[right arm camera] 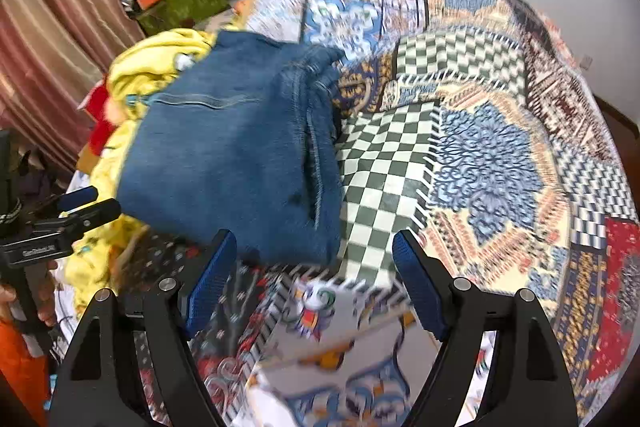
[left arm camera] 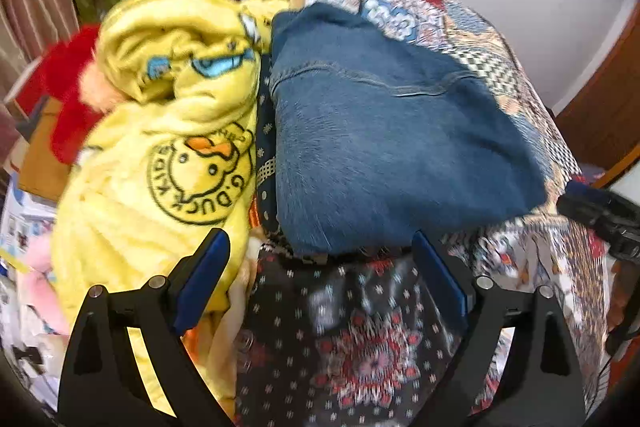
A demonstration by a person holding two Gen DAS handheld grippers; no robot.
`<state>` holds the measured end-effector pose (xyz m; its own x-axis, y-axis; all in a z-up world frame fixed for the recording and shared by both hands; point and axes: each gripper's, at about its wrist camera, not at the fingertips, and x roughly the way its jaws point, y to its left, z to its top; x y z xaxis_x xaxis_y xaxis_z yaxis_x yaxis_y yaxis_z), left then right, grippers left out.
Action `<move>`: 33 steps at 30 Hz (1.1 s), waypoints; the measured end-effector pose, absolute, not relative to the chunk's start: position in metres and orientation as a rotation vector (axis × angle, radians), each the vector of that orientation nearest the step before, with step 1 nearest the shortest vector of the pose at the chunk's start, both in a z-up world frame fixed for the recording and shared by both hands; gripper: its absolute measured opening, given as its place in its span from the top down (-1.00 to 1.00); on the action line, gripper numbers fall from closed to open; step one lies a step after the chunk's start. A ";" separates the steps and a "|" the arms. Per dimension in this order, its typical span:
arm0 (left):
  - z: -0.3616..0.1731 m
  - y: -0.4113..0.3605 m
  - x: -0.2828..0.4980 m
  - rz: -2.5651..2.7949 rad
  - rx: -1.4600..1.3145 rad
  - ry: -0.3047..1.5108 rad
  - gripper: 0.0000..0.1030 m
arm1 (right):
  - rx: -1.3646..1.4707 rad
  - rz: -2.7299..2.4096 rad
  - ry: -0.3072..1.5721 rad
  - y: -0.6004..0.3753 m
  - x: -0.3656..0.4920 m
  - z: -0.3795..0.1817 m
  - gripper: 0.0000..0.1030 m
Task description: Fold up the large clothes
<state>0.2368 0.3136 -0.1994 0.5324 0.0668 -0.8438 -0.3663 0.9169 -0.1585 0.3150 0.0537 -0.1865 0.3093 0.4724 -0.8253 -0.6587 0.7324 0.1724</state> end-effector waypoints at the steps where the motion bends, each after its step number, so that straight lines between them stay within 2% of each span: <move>1: -0.192 0.309 0.231 0.257 -0.320 0.968 -0.80 | -0.204 0.763 0.983 0.049 0.308 -0.176 -0.50; 5: -0.136 0.283 0.202 0.255 -0.228 0.843 -0.80 | -0.156 0.798 0.864 0.031 0.279 -0.129 -0.50; 11: -0.039 0.239 0.141 0.256 -0.157 0.557 -0.80 | -0.091 0.851 0.615 0.004 0.225 -0.050 -0.51; 16: 0.015 0.199 0.086 0.261 -0.110 0.339 -0.80 | -0.009 0.893 0.405 -0.025 0.169 0.000 -0.51; 24: 0.041 0.144 0.022 0.298 -0.058 0.129 -0.80 | 0.041 0.895 0.196 -0.052 0.099 0.022 -0.60; 29: 0.035 0.130 0.011 0.328 -0.049 0.113 -0.99 | 0.024 0.789 0.128 -0.054 0.081 0.016 -1.00; 33: 0.031 0.124 0.009 0.334 -0.038 0.118 -0.99 | 0.009 0.763 0.139 -0.051 0.081 0.015 -1.00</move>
<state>0.0090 0.1245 0.0308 0.9378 0.3252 -0.1214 -0.3296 0.9440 -0.0174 0.0805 -0.0510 0.0146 0.7140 0.6895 -0.1218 -0.6883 0.7230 0.0584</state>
